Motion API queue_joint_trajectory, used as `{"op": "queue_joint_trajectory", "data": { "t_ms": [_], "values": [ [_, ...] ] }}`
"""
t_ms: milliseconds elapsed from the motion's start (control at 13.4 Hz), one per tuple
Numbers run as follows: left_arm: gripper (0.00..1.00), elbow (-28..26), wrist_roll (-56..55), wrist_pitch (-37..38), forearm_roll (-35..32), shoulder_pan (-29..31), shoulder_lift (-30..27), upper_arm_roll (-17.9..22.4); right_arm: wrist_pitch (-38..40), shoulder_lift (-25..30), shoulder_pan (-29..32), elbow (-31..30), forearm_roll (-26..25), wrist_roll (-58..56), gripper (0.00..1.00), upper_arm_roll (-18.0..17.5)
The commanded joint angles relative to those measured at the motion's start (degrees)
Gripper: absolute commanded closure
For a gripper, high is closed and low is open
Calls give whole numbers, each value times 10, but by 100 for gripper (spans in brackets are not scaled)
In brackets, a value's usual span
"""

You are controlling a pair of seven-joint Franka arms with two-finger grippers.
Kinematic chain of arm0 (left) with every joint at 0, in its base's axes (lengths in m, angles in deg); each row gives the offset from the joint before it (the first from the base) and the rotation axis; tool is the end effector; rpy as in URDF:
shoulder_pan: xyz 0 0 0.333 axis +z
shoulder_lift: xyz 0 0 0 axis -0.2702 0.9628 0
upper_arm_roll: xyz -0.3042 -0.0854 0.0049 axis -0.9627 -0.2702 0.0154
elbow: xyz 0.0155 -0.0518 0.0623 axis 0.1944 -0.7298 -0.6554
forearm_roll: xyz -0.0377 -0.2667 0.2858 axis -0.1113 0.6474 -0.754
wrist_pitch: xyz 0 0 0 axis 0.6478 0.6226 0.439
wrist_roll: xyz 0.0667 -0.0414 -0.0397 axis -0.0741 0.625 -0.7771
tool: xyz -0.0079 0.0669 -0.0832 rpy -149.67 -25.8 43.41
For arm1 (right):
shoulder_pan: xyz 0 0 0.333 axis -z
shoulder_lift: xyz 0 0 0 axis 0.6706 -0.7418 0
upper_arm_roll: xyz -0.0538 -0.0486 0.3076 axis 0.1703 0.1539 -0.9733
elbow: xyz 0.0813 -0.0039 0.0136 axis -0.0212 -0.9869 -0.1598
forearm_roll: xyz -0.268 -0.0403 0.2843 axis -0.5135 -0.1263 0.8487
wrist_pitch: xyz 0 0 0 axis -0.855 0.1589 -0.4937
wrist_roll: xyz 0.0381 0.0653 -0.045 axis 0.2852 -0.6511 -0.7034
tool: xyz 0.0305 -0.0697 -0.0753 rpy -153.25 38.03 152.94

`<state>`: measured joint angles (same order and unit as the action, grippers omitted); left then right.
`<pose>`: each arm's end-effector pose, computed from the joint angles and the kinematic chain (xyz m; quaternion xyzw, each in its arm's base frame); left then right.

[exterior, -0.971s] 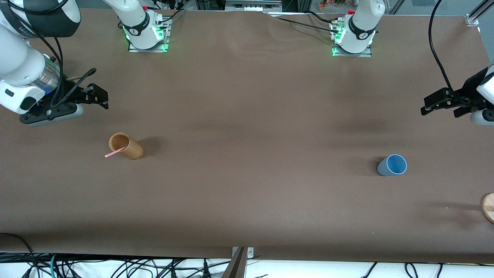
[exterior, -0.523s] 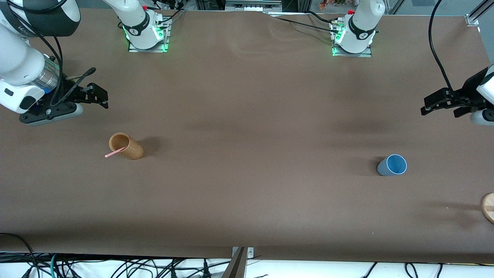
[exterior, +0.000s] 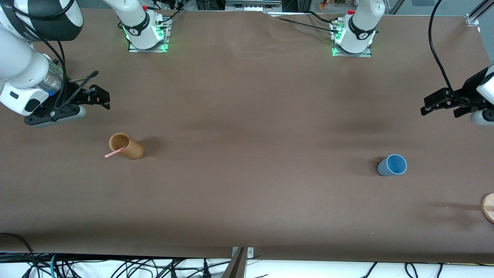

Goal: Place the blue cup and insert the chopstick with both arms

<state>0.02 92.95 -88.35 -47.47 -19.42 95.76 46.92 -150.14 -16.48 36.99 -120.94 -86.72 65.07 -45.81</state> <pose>0.5913 0.0110 0.5981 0.9994 -0.0097 -0.0059 0.0335 0.5740 0.0681 0.5283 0.9905 0.1365 -0.0132 0.0002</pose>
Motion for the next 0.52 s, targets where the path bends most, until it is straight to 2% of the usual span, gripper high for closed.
{"op": "queue_joint_trajectory", "data": {
  "t_ms": [0,448],
  "values": [
    [0,5,10,4,-13,-4,1,2,-29,3,7,-17,6,-44,0,3],
    [0,5,10,4,-12,-4,2,2,-12,14,6,-18,6,-37,0,12]
  ]
}}
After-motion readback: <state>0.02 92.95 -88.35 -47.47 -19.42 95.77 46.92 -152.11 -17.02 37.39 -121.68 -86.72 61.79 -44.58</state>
